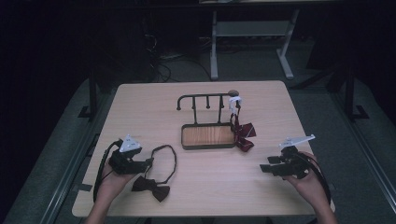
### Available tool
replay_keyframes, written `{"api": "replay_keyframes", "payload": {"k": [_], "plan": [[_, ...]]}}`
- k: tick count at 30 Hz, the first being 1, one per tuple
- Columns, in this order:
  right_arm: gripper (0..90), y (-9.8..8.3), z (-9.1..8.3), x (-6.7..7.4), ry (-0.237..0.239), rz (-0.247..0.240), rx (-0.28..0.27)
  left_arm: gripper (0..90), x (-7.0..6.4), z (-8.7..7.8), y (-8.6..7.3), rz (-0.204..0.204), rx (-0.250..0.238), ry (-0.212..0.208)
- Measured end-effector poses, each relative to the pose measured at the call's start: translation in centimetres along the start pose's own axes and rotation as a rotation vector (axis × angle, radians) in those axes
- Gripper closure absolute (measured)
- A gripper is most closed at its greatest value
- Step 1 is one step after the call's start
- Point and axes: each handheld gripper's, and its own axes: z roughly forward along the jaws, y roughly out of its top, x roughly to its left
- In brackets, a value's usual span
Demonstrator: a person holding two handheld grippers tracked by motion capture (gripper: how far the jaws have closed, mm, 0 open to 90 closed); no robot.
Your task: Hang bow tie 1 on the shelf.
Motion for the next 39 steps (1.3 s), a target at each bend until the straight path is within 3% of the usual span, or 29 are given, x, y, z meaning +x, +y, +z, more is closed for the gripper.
{"api": "replay_keyframes", "payload": {"k": [4,8,14,22,26,39], "plan": [[44.3,-0.2,0.2,-0.1,-0.011,-0.006,0.005,41.3,0.1,0.2,0.6,0.020,0.023,-0.008],[44.3,-0.1,0.6,0.5,-0.011,-0.022,0.007,46.1,0.5,0.7,1.2,0.014,0.059,-0.038],[44.2,0.0,0.9,1.0,-0.026,-0.049,0.017,51.7,0.9,1.7,2.1,0.044,0.122,-0.031],[44.2,0.0,0.6,1.0,-0.031,-0.054,0.000,55.8,2.0,3.0,2.8,0.034,0.188,-0.040],[44.2,0.0,0.5,1.1,-0.035,-0.056,-0.007,57.4,2.5,3.4,3.3,0.006,0.205,-0.061],[44.2,0.0,0.3,1.0,-0.042,-0.055,-0.024,61.3,3.0,5.1,3.8,0.016,0.259,-0.067]]}}
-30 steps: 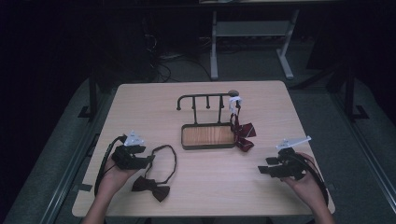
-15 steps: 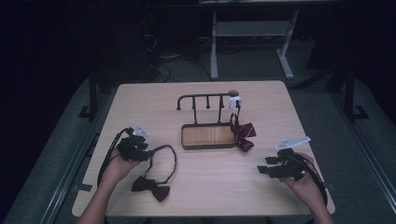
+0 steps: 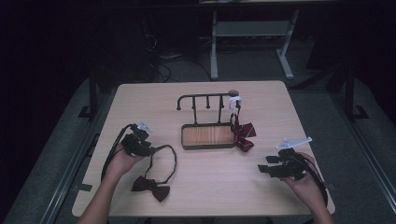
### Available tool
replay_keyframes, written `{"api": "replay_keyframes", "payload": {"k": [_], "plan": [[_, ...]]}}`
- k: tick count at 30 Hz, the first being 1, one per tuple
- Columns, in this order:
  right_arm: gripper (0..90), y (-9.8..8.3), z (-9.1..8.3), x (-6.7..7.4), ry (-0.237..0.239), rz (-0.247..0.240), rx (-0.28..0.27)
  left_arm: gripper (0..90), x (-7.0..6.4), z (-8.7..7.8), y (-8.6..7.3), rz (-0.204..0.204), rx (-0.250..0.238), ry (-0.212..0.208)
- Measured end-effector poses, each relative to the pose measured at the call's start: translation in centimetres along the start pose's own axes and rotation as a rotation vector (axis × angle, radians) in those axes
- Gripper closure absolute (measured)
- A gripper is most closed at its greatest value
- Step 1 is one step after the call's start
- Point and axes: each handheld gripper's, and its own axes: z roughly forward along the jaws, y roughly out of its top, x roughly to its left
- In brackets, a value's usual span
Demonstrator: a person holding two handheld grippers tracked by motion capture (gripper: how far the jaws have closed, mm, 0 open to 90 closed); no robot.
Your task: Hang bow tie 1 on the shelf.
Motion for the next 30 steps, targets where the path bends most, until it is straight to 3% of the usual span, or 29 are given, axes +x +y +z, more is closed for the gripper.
{"api": "replay_keyframes", "payload": {"k": [9,20,30], "plan": [[44.1,0.0,0.1,0.0,0.006,-0.006,-0.007,67.5,0.3,0.7,0.0,-0.009,0.030,-0.022],[44.2,-0.2,-0.1,-0.4,0.006,0.006,-0.031,75.0,0.4,1.6,0.7,0.008,0.076,-0.052],[44.3,-0.3,-0.2,-0.4,0.013,0.007,-0.047,83.4,0.5,1.7,0.7,0.015,0.080,-0.059]]}}
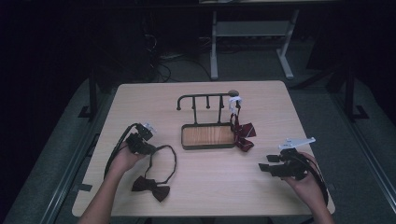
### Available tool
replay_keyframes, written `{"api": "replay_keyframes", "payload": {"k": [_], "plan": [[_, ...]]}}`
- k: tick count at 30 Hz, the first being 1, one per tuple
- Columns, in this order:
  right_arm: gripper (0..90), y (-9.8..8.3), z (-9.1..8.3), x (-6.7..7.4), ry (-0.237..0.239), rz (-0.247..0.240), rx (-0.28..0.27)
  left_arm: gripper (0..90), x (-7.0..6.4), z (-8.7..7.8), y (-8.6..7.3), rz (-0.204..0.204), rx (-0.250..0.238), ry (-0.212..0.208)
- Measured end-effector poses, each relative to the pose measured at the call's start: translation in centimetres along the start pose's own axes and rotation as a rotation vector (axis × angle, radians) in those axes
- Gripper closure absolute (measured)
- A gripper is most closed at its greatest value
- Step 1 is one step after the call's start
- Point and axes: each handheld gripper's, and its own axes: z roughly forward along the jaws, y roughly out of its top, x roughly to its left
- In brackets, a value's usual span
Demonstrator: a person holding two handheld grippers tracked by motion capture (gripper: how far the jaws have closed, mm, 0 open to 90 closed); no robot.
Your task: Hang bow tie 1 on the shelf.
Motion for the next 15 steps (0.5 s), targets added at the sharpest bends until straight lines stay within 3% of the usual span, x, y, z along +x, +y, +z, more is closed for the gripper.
{"api": "replay_keyframes", "payload": {"k": [15], "plan": [[44.5,-0.15,-0.27,-0.40,0.016,0.009,-0.015,89.6,0.21,0.02,-0.24,0.009,0.029,-0.015]]}}
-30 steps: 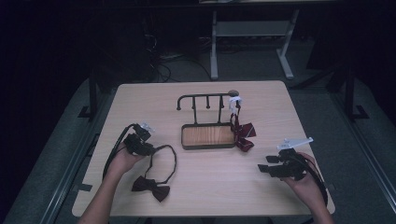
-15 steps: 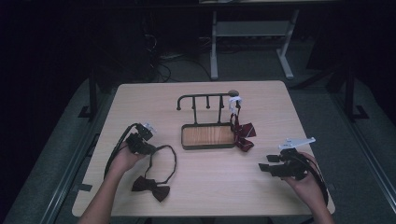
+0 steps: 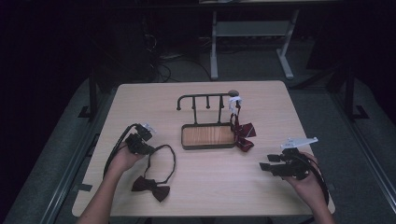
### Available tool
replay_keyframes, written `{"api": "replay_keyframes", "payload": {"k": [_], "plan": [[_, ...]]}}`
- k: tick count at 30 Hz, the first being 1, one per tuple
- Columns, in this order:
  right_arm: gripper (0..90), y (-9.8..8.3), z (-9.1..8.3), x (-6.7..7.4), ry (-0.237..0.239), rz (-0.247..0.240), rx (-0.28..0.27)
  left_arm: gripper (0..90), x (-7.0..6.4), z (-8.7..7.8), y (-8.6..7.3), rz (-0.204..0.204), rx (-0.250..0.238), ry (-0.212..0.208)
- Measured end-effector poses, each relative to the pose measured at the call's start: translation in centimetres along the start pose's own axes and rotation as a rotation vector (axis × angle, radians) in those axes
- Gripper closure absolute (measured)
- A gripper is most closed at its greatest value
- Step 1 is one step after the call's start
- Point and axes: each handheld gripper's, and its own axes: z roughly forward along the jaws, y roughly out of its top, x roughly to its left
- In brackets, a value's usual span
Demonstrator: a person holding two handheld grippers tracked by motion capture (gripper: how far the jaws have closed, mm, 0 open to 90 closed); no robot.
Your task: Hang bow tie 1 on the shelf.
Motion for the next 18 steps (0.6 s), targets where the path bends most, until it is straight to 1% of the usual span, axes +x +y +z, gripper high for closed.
{"api": "replay_keyframes", "payload": {"k": [1,2,3,4,5,8,11,12,13,14,15,17,18], "plan": [[44.5,0.0,0.0,0.0,0.006,0.011,0.001,89.6,0.1,-0.1,0.0,0.010,0.008,-0.002],[44.5,-0.1,0.0,-0.1,0.008,0.011,-0.003,89.6,0.0,-0.1,-0.1,0.003,0.001,-0.006],[44.5,-0.1,0.0,-0.2,0.008,0.014,-0.005,89.6,0.0,-0.3,-0.1,0.013,0.004,-0.005],[44.5,-0.1,-0.1,-0.2,0.009,0.019,-0.005,89.6,0.0,-0.5,-0.2,0.014,0.000,-0.008],[44.5,-0.1,-0.1,-0.3,0.011,0.014,-0.011,89.6,0.0,-0.7,-0.2,0.017,-0.003,-0.009],[44.5,-0.2,-0.1,-0.5,0.016,0.019,-0.017,89.7,-0.2,-1.3,-0.3,0.028,-0.005,-0.007],[44.4,-0.2,-0.1,-0.6,0.019,0.029,-0.011,89.6,-0.5,-2.0,-0.4,0.033,-0.016,-0.013],[44.4,-0.2,-0.1,-0.6,0.017,0.025,-0.011,89.7,-0.6,-2.2,-0.4,0.033,-0.015,-0.014],[44.4,-0.2,0.0,-0.6,0.018,0.028,-0.010,89.6,-0.7,-2.4,-0.4,0.041,-0.018,-0.013],[44.4,-0.2,0.0,-0.6,0.021,0.041,-0.009,89.7,-0.8,-2.7,-0.4,0.036,-0.022,-0.019],[44.4,-0.3,0.0,-0.7,0.019,0.027,-0.007,89.6,-0.8,-2.9,-0.3,0.041,-0.027,-0.022],[44.4,-0.3,0.1,-0.8,0.018,0.037,-0.004,89.6,-0.9,-3.3,-0.2,0.050,-0.044,-0.029],[44.4,-0.4,0.1,-0.9,0.018,0.032,-0.007,89.6,-1.1,-3.5,-0.2,0.046,-0.053,-0.035]]}}
